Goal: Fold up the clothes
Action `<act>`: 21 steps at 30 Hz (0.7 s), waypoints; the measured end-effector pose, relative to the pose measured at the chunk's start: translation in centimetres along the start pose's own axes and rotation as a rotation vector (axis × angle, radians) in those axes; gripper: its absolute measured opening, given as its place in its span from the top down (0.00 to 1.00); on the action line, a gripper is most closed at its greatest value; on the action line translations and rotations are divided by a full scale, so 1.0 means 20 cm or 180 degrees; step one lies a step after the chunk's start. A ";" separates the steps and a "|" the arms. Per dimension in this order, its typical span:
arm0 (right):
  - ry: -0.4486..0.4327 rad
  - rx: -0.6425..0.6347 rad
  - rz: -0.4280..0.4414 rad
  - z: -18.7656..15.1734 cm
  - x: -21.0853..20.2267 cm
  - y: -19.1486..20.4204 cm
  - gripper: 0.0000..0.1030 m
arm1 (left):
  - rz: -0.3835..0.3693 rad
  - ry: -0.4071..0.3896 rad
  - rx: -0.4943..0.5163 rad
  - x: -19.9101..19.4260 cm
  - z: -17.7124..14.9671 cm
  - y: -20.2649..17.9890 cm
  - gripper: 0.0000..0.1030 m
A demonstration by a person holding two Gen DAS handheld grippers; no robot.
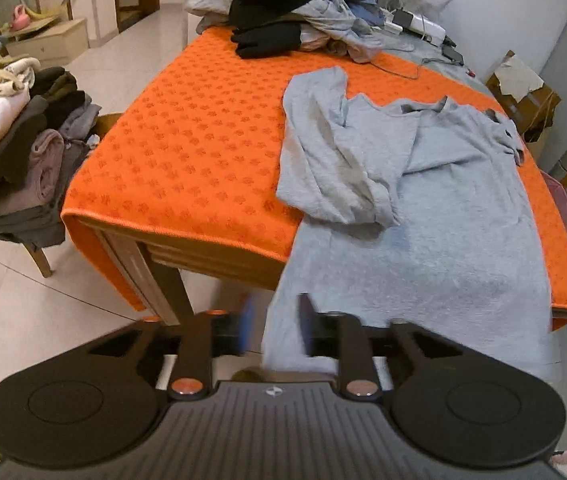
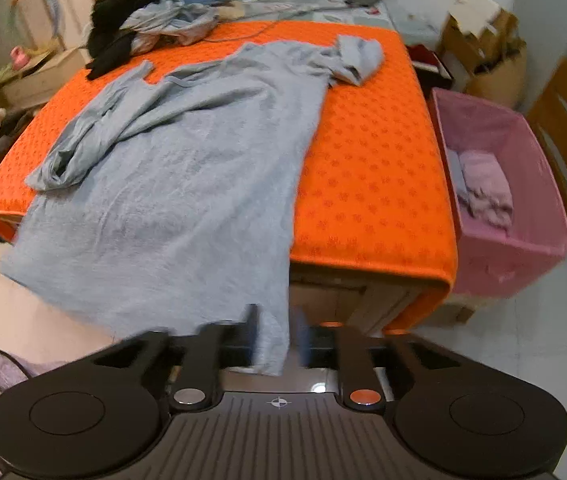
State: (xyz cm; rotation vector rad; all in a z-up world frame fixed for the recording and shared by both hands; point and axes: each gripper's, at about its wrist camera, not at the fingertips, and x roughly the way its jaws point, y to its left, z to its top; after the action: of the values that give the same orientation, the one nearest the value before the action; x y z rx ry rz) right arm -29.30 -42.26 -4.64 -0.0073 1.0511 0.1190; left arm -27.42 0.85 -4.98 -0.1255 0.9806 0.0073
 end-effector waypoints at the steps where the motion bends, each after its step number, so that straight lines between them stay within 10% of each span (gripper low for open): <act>1: -0.0036 -0.0037 0.0014 0.03 0.00 0.00 0.69 | 0.0001 -0.0039 0.0000 -0.01 0.03 0.01 0.66; 21: -0.0544 -0.0323 0.0044 1.10 0.37 -0.12 0.69 | -0.0234 -0.0233 0.0286 0.69 0.93 -0.21 0.60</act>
State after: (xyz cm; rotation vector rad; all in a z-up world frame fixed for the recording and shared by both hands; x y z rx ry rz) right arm -6.31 -42.54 -0.28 -0.0805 0.8736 0.1825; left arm -4.01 -1.98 -5.81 -0.0782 0.9013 -0.0990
